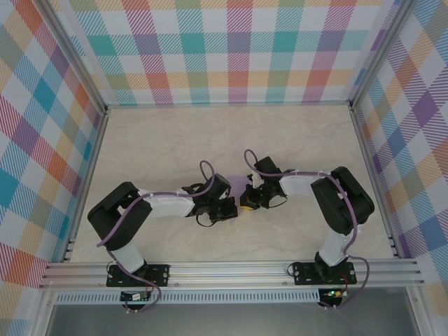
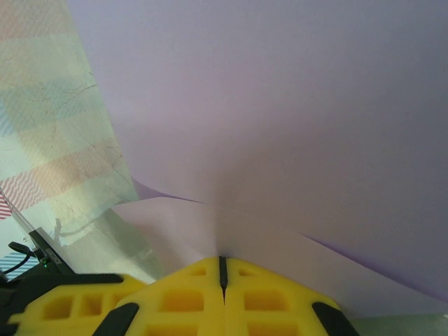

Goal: Fold a paper plane with a square sheet of paper (pick it up from the middle)

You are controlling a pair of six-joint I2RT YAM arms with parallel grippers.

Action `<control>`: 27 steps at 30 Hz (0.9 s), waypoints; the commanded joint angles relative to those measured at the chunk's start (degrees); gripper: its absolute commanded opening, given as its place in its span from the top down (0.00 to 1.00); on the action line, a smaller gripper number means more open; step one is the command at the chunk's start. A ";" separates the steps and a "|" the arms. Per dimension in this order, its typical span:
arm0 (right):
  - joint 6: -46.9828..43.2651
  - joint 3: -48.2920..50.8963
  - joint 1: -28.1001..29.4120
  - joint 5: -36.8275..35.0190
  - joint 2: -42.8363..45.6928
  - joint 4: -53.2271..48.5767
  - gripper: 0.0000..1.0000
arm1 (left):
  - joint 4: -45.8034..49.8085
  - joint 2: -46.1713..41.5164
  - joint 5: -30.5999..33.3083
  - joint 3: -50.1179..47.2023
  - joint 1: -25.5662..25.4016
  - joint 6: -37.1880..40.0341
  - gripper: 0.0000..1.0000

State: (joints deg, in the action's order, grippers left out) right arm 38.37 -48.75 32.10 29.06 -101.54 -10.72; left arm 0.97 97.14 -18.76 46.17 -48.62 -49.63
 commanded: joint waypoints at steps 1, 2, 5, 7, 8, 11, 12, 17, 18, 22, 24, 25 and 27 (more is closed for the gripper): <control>0.20 0.58 -0.19 -5.46 -2.88 -1.73 1.00 | 0.59 0.49 0.06 -1.62 -0.56 0.65 1.00; 0.21 0.53 -0.19 -5.52 -2.87 -1.81 1.00 | 1.04 0.50 -0.20 -1.85 -0.53 0.96 1.00; 0.30 0.41 -0.19 -5.97 -2.90 -2.37 1.00 | 5.12 0.52 -0.19 -2.11 -0.60 3.15 1.00; 0.35 0.49 -0.19 -6.53 -2.56 -2.80 1.00 | 8.14 -0.02 -0.46 -2.59 -0.70 4.88 1.00; 0.40 0.54 -0.14 -6.85 -2.36 -3.01 1.00 | 10.24 -0.56 -0.35 -2.85 -0.75 6.09 1.00; 0.79 0.58 -0.19 -7.37 -1.86 -3.27 1.00 | 14.44 -4.32 0.39 -2.88 -0.71 8.72 1.00; 0.99 0.59 -0.18 -7.45 -1.75 -3.21 1.00 | 14.44 -5.89 0.52 -2.70 -0.74 9.18 1.00; 2.52 1.02 -0.18 -6.97 -0.40 -1.73 1.00 | 10.97 -9.37 3.09 0.65 -0.67 8.64 1.00; 2.95 1.16 -0.19 -6.91 -0.07 -1.69 1.00 | 9.62 -8.93 3.55 1.20 -0.74 7.98 1.00; 6.93 3.29 0.23 -7.33 2.37 -0.73 1.00 | 4.58 -4.55 4.93 2.91 -0.71 4.64 1.00; 9.84 4.89 0.87 -7.74 4.13 -0.51 1.00 | 2.64 -2.39 4.26 3.15 -0.70 3.64 1.00; 11.30 5.72 1.27 -7.81 5.00 -0.04 1.00 | 1.53 -1.56 3.59 3.08 -0.73 3.26 1.00; 13.02 7.05 1.80 -7.49 6.57 1.17 1.00 | 0.38 -0.29 2.41 3.01 -0.79 2.73 1.00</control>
State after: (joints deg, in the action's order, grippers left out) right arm 46.57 -44.14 33.08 24.51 -96.62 -8.64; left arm 4.21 95.02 -15.49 48.64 -48.64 -45.21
